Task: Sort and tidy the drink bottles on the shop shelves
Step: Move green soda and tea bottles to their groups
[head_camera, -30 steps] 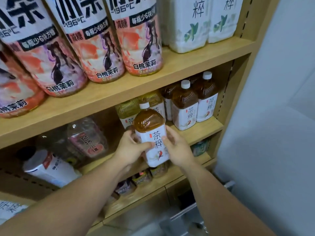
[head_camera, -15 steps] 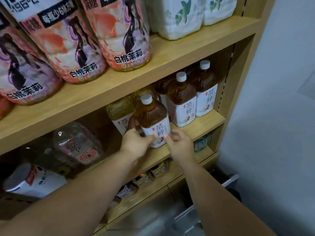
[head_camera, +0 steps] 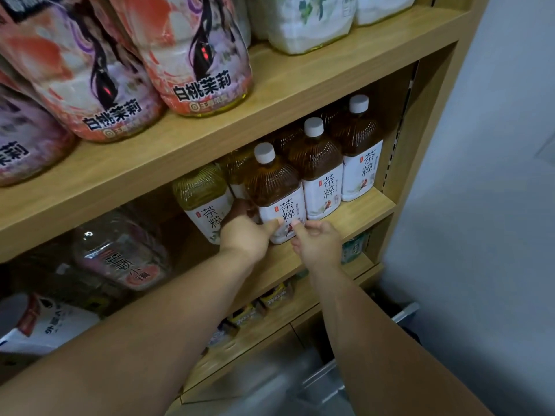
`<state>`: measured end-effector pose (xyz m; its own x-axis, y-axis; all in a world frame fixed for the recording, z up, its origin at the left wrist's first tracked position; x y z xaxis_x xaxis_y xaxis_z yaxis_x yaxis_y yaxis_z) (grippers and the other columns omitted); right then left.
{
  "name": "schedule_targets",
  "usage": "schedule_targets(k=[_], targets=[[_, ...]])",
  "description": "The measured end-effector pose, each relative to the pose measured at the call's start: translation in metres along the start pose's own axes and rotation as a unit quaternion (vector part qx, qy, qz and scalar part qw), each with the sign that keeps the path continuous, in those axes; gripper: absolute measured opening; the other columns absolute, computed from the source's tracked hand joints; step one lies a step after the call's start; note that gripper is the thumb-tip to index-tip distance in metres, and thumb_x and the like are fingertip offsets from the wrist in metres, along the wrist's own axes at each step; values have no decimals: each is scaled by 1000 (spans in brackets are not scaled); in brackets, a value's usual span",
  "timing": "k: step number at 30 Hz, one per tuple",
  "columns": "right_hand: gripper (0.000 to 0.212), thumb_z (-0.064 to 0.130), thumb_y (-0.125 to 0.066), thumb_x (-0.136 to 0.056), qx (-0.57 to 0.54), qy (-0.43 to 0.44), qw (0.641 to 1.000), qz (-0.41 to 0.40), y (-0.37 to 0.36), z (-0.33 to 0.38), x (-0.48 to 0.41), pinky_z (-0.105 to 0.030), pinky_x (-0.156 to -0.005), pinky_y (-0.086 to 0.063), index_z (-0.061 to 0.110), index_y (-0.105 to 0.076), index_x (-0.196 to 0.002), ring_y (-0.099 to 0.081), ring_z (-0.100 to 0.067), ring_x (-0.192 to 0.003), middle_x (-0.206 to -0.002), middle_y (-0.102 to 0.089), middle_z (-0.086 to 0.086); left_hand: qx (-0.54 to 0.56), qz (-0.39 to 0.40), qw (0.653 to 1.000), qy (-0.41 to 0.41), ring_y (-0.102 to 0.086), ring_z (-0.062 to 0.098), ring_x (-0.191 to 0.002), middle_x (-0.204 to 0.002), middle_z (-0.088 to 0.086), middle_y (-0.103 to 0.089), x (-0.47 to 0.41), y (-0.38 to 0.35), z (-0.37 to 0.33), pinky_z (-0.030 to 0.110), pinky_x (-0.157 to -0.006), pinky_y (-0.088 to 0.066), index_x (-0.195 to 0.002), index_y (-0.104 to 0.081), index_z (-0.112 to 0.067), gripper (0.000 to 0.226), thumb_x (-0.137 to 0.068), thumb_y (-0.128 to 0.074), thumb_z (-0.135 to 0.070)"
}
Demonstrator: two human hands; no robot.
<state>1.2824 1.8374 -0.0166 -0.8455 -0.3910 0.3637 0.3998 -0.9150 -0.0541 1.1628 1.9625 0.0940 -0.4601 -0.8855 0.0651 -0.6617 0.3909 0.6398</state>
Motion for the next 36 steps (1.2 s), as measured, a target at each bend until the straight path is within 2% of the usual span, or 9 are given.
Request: schedule_targets(k=[5, 10, 14, 17, 21, 26, 29, 32, 36], targets=[[20, 29, -77, -91, -14, -31, 999, 24, 0, 1, 0, -46, -89, -61, 21, -62, -100, -74, -22, -89, -89, -73, -1, 1, -1, 1000, 3, -60, 13, -93, -106, -2, -68, 1, 1, -2, 27, -79, -47, -113, -59, -11, 42, -82, -84, -25], [26, 26, -74, -93, -7, -49, 996, 77, 1, 14, 14, -45, -93, -60, 20, -59, -113, -72, -28, -100, -93, -68, -2, 37, 33, 999, 14, -66, 21, -108, -117, 0, -70, 9, 2, 4, 43, -95, -56, -110, -52, -29, 45, -79, -86, -29], [34, 33, -77, -89, 30, -16, 996, 78, 12, 32, 28, -46, -97, -57, 29, -60, -119, -67, -24, -106, -111, -66, 0, 66, 66, 996, -4, -58, 11, -108, -113, -9, -62, 31, 13, -1, 29, -92, -46, -122, -54, -24, 49, -82, -83, -25], [31, 32, -75, -92, 44, 19, 995, 92, 19, 58, 47, -44, -100, -55, 23, -62, -119, -66, -18, -105, -111, -67, 3, 60, 35, 997, -33, -58, 8, -106, -108, -18, -57, 52, 41, -12, 26, -90, -46, -124, -56, -25, 50, -82, -83, -29], [21, 33, -73, -93, 72, 120, 986, 94, 26, 117, 79, -42, -95, -57, 24, -68, -111, -67, -10, -97, -103, -69, 7, 44, -8, 994, -103, -61, 1, -84, -102, -20, -60, 82, 86, -41, 22, -72, -50, -113, -56, -37, 40, -82, -82, -34], [4, 30, -70, -95, 88, 311, 944, 68, 25, 224, 134, -10, -69, -47, 26, -71, -95, -64, 1, -83, -90, -71, 10, 29, -44, 975, -214, -61, 5, -78, -91, -12, -63, 120, 140, -92, 22, -68, -48, -100, -66, -38, 27, -80, -83, -33], [9, 30, -69, -95, 73, 405, 911, 37, 22, 279, 168, -14, -65, -46, 29, -68, -86, -64, -5, -77, -84, -70, 8, 28, -87, 957, -277, -62, 9, -74, -81, -11, -63, 145, 176, -126, 15, -62, -42, -94, -69, -32, 20, -80, -83, -30], [10, 36, -74, -90, 60, 457, 887, 34, 13, 317, 186, -23, -73, -49, 32, -65, -89, -64, -7, -83, -91, -69, 6, 30, -130, 936, -325, -61, 11, -69, -79, -12, -62, 163, 214, -156, 20, -59, -46, -92, -68, -29, 15, -84, -77, -37], [64, 62, -80, -69, 130, 429, 889, 94, -23, 336, 172, -35, -101, -50, 41, -52, -122, -57, -7, -117, -126, -59, 13, -81, -192, 910, -357, -57, 2, -89, -109, -16, -59, 159, 245, -185, 23, -77, -47, -114, -62, -32, 32, -86, -69, -46]])
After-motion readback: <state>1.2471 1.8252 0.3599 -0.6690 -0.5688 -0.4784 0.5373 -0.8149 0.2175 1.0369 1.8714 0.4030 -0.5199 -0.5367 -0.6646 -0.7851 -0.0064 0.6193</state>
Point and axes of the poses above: each hand's wrist, its own x-axis away from the middle knuckle, its own y-axis out of the back of the hand, z = x × y, the point moved 10 cm from there along -x, towards the middle knuckle
